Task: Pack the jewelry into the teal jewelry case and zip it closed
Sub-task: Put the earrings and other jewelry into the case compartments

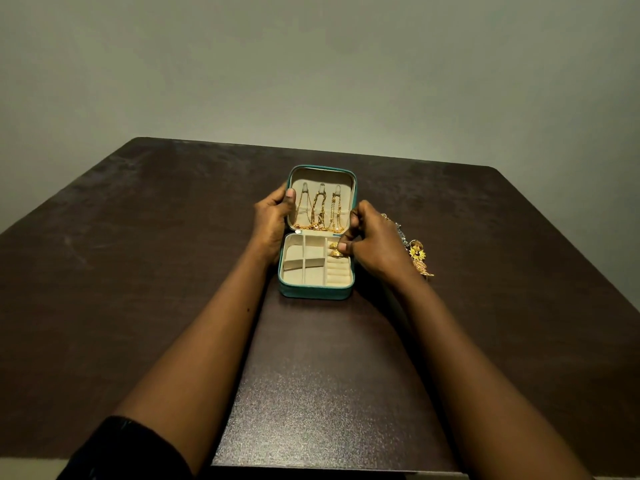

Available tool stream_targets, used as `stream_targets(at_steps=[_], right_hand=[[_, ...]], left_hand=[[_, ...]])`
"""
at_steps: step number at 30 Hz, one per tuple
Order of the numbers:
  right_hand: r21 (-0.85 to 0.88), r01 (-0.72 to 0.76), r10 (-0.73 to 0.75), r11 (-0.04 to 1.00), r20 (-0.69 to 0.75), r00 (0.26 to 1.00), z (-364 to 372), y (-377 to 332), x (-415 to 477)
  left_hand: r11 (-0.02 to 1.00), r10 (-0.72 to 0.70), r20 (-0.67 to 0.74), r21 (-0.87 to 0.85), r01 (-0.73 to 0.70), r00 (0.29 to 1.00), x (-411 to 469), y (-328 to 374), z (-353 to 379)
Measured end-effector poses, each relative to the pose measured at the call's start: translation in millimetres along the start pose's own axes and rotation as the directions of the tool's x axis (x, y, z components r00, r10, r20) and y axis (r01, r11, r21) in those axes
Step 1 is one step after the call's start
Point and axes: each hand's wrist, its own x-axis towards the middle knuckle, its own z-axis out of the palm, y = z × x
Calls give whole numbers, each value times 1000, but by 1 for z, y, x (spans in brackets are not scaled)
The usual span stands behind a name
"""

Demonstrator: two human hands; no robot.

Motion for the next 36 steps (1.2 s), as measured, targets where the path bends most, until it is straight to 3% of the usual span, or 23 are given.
stream_targets(at_steps=[7, 11, 19, 23, 27, 31, 36], right_hand=[[-5, -5, 5, 1000, -65, 998, -1, -4, -2], [84, -48, 57, 995, -105, 993, -4, -3, -2], [-6, -8, 7, 1000, -126, 992, -5, -2, -2], [11, -43, 44, 999, -239, 970, -20, 7, 4], [-151, -157, 88, 976, -387, 918, -49, 33, 11], [-257, -318, 224, 913, -336, 915, -69, 58, 11], [-282, -369, 300, 886, -258, 918, -69, 62, 10]], left_hand=[[1000, 3, 0, 9, -3, 1000, -1, 1, 1], [1000, -5, 5, 5, 5, 1000, -3, 3, 1], [1000, -14, -6, 0, 14, 1000, -4, 4, 2], [1000, -19, -8, -14, 19, 1000, -4, 5, 2], [1000, -27, -18, -15, 27, 999, -4, 4, 2], [1000, -18, -16, -16, 18, 1000, -5, 5, 3], [1000, -27, -25, -12, 26, 999, -6, 5, 3]])
